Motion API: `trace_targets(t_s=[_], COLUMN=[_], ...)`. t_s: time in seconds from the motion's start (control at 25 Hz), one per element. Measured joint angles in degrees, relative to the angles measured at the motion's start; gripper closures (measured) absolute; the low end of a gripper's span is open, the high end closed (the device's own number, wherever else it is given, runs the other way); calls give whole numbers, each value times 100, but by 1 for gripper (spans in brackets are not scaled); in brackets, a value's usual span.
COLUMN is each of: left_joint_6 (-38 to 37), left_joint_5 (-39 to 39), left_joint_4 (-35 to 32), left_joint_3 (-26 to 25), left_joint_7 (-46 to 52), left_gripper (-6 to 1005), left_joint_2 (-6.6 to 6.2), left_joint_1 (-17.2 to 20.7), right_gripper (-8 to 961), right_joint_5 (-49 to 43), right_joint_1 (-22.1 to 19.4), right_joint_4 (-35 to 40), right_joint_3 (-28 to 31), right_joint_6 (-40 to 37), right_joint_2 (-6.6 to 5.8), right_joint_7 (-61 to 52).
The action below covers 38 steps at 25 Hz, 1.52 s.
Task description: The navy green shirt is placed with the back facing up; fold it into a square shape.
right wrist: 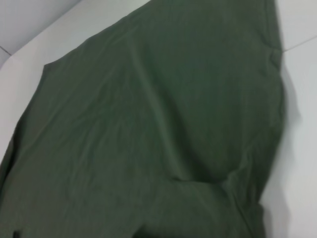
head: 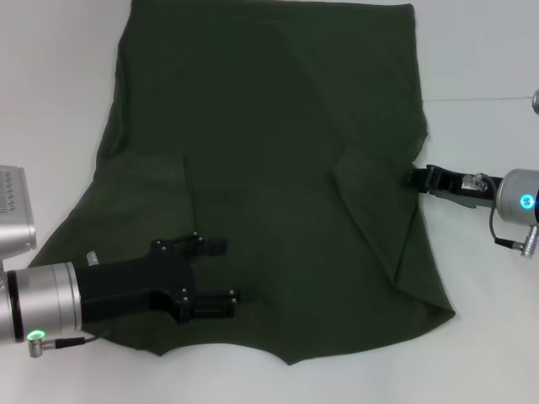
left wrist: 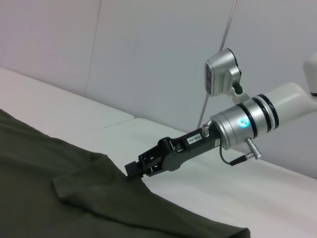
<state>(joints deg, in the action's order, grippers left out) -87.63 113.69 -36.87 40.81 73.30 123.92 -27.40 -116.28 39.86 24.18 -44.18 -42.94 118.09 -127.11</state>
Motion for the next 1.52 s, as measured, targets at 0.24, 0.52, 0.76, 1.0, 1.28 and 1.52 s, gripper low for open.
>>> trace_targets(t_s=[0.24,0.52,0.76,1.0,1.28,1.52], left_joint_6=[14,28,27,26,29,32], left_joint_5=[-3,-5,-5,-5,-5,-5], left_joint_4=[-4,-5,-11,-22,-26,-39], left_joint_3=[-4,-4,-4,-4,-5,-120], left_joint_7=[-1,0,0,0,0,0], left_gripper=[82,82,82,82,82,82], left_joint_2=[0,0,0,0,0,0], left_joint_1=[-2,-8,-21,-15,-10,-2], right_gripper=[626,665,706,928,937,941], right_joint_5=[1,1,-17,-8,20,579], right_joint_1=[83,102,101,115,126,154], right_joint_4=[-7,-41,-63,-63,-32,-38], right_joint_3=[4,-6,-32,-34,-11,-10], right_joint_6=[21,78,170,215,92,-463], right_joint_2=[12,23,55,82,82,100], right_joint_7=[3,3,104,209,274,758])
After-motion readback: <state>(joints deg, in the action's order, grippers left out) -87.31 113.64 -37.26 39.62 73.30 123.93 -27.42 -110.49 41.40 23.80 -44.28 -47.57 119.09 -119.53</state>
